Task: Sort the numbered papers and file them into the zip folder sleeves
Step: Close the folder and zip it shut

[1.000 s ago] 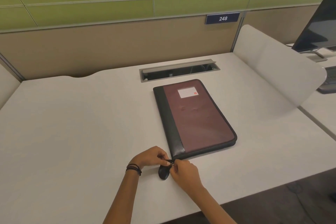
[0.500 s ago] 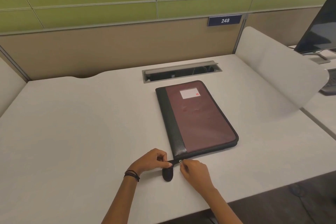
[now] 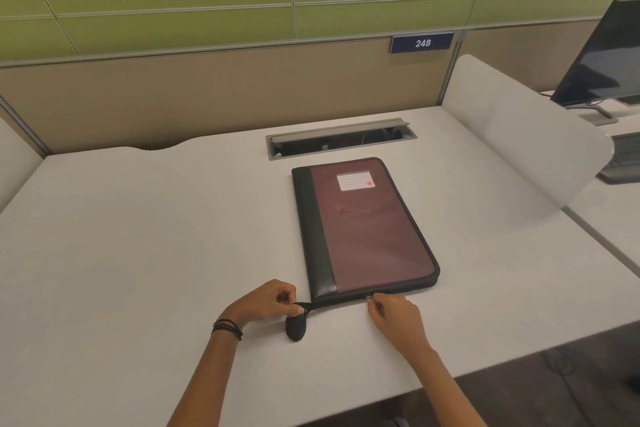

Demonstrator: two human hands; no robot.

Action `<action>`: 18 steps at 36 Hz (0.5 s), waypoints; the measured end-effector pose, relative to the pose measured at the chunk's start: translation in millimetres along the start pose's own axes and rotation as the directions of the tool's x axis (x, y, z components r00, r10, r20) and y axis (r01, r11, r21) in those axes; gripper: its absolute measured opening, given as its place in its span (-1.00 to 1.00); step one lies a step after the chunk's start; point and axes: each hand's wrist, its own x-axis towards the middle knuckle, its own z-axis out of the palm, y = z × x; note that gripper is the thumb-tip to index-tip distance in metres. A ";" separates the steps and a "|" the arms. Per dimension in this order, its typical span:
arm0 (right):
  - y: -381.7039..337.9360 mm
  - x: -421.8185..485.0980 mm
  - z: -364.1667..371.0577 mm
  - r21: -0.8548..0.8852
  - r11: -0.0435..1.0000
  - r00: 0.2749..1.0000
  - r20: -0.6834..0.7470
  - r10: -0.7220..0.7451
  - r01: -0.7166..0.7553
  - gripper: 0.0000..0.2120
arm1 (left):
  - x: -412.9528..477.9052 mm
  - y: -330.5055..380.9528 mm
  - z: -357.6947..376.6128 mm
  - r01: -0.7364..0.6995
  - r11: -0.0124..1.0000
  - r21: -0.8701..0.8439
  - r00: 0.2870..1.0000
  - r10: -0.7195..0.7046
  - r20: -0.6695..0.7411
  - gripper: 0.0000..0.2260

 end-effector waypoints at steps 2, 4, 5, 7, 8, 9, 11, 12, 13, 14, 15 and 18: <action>-0.7 2.4 -2.6 -0.002 1.000 1.000 0.017 0.008 -0.008 -0.79 | -2.3 -2.4 -3.6 0.009 1.000 -0.001 1.000 -0.009 -0.006 -0.74; -2.1 3.3 -4.1 0.000 1.000 0.999 0.033 0.009 -0.009 -0.78 | -4.5 -4.5 -7.3 0.017 1.000 0.004 1.000 -0.017 -0.010 -0.71; -2.4 3.0 -4.7 -0.002 1.000 0.999 0.041 0.006 -0.006 -0.78 | -5.8 -5.4 -9.3 0.019 1.000 0.008 1.000 -0.019 -0.011 -0.71; -2.2 1.9 -6.2 0.001 1.000 0.999 0.039 -0.004 0.004 -0.77 | -8.6 -7.6 -12.7 0.023 1.000 0.005 1.000 -0.023 -0.018 -0.72; -1.0 0.8 -6.7 0.006 1.000 0.999 0.034 -0.003 0.003 -0.77 | -10.2 -9.0 -14.1 0.027 1.000 0.000 0.999 -0.027 -0.025 -0.72; 0.6 -0.1 -6.8 0.009 1.000 1.000 0.024 -0.003 0.002 -0.76 | -11.5 -10.2 -15.3 0.029 1.000 -0.004 0.999 -0.029 -0.033 -0.72; 5.3 -1.4 -5.3 0.010 1.000 1.000 0.002 0.007 -0.007 -0.76 | -14.4 -13.8 -18.7 0.039 0.999 -0.002 0.998 -0.039 -0.054 -0.72; 8.1 -2.0 -4.7 0.015 1.000 1.000 -0.021 0.018 -0.018 -0.75 | -15.8 -15.8 -21.1 0.045 0.999 -0.001 0.997 -0.045 -0.061 -0.73; 10.3 -3.2 -4.9 0.016 1.000 0.999 -0.050 0.020 -0.019 -0.72 | -17.3 -17.4 -24.4 0.049 0.999 -0.002 0.997 -0.049 -0.064 -0.73; 11.2 -4.8 -6.7 0.013 1.000 0.998 -0.062 0.009 -0.009 -0.67 | -19.0 -18.8 -28.3 0.050 0.999 -0.004 0.997 -0.050 -0.066 -0.73; 12.8 -7.2 -8.9 0.006 1.000 0.998 -0.068 -0.009 0.009 -0.60 | -20.7 -19.7 -32.5 0.052 0.999 -0.003 0.996 -0.052 -0.066 -0.73; 19.2 -10.0 -15.1 -0.030 0.999 0.997 -0.063 -0.035 0.034 -0.46 | -23.6 -22.4 -45.4 0.063 0.998 0.022 0.996 -0.061 -0.062 -0.75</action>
